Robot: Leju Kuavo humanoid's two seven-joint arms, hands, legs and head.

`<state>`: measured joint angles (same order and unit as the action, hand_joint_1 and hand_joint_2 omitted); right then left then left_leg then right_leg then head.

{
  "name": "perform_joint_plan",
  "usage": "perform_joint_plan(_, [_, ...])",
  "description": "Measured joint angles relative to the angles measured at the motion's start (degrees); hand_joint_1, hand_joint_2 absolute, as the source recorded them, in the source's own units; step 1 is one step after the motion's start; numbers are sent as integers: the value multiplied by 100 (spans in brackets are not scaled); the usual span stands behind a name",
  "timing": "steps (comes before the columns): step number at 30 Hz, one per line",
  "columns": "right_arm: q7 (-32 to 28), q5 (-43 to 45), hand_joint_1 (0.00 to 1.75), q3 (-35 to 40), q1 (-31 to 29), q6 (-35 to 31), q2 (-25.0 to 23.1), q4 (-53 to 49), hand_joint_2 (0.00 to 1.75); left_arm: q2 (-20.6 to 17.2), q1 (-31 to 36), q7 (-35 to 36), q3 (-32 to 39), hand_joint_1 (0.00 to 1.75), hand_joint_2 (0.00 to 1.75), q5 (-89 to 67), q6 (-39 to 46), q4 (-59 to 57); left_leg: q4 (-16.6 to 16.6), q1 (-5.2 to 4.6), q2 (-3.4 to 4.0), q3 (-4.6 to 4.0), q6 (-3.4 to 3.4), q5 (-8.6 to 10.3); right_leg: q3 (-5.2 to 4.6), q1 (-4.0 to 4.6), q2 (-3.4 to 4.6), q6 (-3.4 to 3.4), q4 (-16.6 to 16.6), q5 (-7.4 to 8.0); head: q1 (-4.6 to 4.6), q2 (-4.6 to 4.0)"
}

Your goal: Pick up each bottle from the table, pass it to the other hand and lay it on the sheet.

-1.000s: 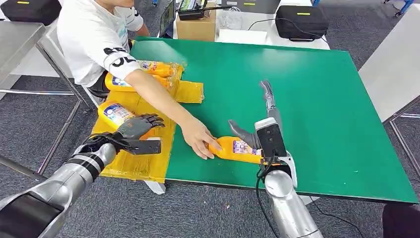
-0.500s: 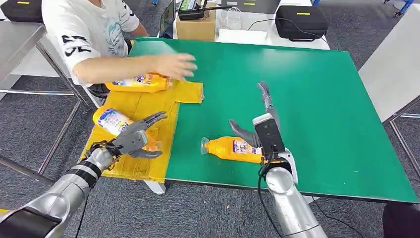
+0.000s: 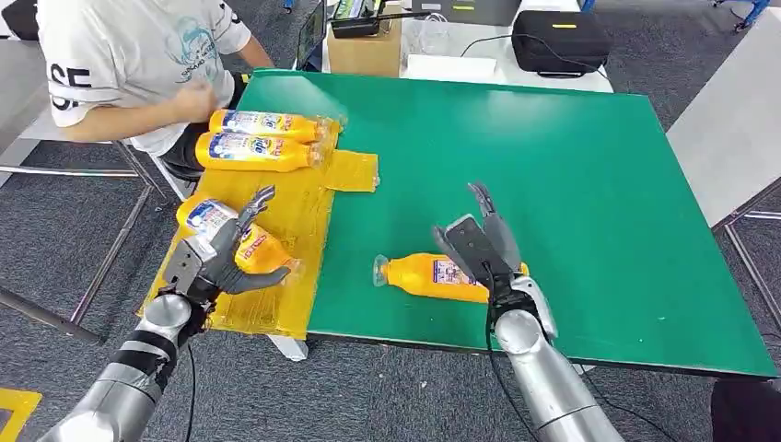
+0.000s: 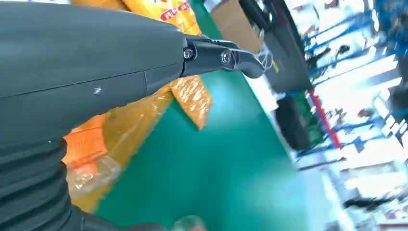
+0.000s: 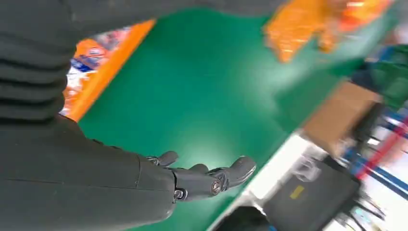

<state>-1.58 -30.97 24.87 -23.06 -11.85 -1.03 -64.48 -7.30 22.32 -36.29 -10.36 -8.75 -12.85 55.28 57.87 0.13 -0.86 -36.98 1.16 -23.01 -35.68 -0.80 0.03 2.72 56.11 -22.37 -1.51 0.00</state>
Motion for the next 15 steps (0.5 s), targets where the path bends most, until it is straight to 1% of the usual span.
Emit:
perform_joint_plan(4, [166, -260, 0, 7, -4, 2, 54, 240, 175, 192, -159, 279, 237, 0, 175, 345, -22, 331, 0, 0, 0, -1, 0, 0, 0, 0, 0, 0, 0, 0, -2, 0])
perform_joint_plan(8, [415, -645, 0, 7, 33, 44, 168, 418, 175, 478, -318, 616, 465, 0, 175, 985, -50, 709, 0, -2, -4, -2, 1, -1, 0, -1, -2, 1, -1, 0, -2, 0])
perform_joint_plan(15, [691, -1211, 0, 7, 192, 284, 378, 566, 175, 710, -404, 754, 555, 0, 175, 1362, -48, 1007, 0, -2, -2, -3, 2, -3, -1, -1, -1, 1, -2, 0, -2, 0])
